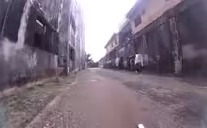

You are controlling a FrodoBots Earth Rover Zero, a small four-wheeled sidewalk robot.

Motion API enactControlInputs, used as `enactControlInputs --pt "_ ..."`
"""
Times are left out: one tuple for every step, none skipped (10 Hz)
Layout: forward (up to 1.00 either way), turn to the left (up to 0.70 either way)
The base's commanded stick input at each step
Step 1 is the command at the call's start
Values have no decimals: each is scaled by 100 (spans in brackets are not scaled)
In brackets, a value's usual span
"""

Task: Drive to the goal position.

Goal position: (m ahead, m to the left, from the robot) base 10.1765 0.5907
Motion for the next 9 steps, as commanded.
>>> enactControlInputs --pt "70 0" --pt "70 0" --pt "70 0" --pt "70 0" --pt "70 0" --pt "70 0" --pt "70 0" --pt "70 0" --pt "70 0"
